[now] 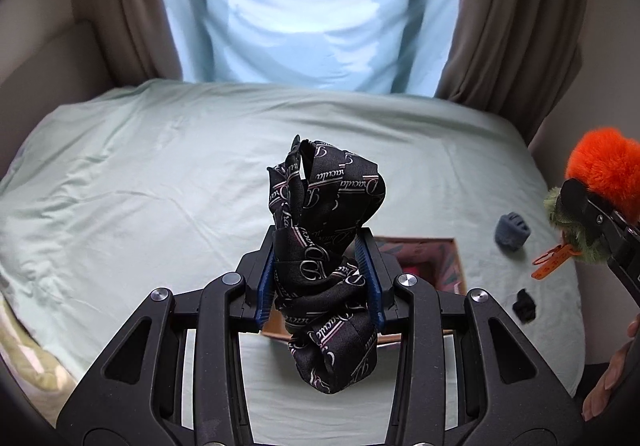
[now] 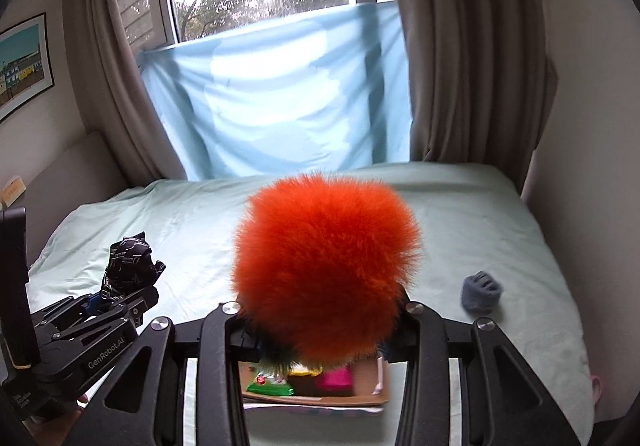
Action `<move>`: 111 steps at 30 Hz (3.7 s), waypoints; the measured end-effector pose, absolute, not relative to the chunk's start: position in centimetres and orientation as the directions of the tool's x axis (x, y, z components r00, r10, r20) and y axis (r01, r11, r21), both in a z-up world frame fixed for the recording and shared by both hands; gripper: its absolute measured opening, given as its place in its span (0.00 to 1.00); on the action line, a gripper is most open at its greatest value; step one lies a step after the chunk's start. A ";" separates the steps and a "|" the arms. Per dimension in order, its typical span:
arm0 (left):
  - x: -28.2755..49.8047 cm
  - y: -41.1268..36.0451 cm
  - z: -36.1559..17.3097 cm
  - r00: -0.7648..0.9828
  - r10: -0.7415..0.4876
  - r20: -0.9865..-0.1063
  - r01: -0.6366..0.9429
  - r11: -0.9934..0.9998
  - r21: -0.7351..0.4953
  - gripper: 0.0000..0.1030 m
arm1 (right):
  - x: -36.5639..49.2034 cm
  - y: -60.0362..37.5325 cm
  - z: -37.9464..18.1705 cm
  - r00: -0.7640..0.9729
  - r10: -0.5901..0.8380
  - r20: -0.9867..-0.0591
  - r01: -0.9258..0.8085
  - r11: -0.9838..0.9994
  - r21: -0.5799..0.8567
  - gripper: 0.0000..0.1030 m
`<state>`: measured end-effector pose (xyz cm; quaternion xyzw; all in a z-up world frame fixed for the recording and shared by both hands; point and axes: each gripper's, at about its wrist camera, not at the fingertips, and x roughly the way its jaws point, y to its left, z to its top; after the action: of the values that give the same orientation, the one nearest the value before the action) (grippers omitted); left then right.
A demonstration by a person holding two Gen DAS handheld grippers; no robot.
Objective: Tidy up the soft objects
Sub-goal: 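Carry the scrunchie and pompom over the box and release both inside, then lift both tools away from the box toward the two socks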
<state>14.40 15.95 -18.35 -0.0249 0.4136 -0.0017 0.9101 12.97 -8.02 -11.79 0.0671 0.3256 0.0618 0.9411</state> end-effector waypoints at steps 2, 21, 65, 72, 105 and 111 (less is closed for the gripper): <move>15.0 16.4 -20.0 0.638 -0.013 -0.770 -0.023 0.999 -0.036 0.33 | 13.6 -6.5 -13.1 0.761 0.165 -0.628 -0.083 0.984 0.157 0.36; 24.8 14.6 -37.1 0.327 0.002 -0.945 0.039 0.999 0.015 0.33 | 21.5 -6.5 -29.5 0.532 0.046 -0.846 -0.029 0.999 0.037 0.36; 23.3 15.5 -33.1 0.277 -0.053 -0.959 0.054 0.998 -0.040 1.00 | 25.3 -6.9 -31.4 0.286 0.181 -0.941 -0.002 0.982 0.188 0.94; 20.6 16.6 -27.3 0.380 -0.049 -0.924 0.024 0.999 -0.043 1.00 | 22.9 -6.3 -25.8 0.382 0.191 -0.904 -0.041 0.981 0.190 0.94; 5.4 16.6 -7.3 0.764 -0.055 -0.643 0.045 0.998 -0.031 1.00 | 4.0 -11.7 -6.8 0.790 0.036 -0.613 0.069 0.987 0.147 0.94; 8.2 10.4 -6.5 0.774 -0.167 -0.611 0.232 0.972 0.029 1.00 | 1.8 -14.6 -5.6 0.823 -0.108 -0.557 0.189 0.978 0.090 0.94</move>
<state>8.18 10.41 -6.45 0.0516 0.3192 -0.1061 0.9403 1.77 -14.57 -5.61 0.0709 0.2869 -0.0779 0.9521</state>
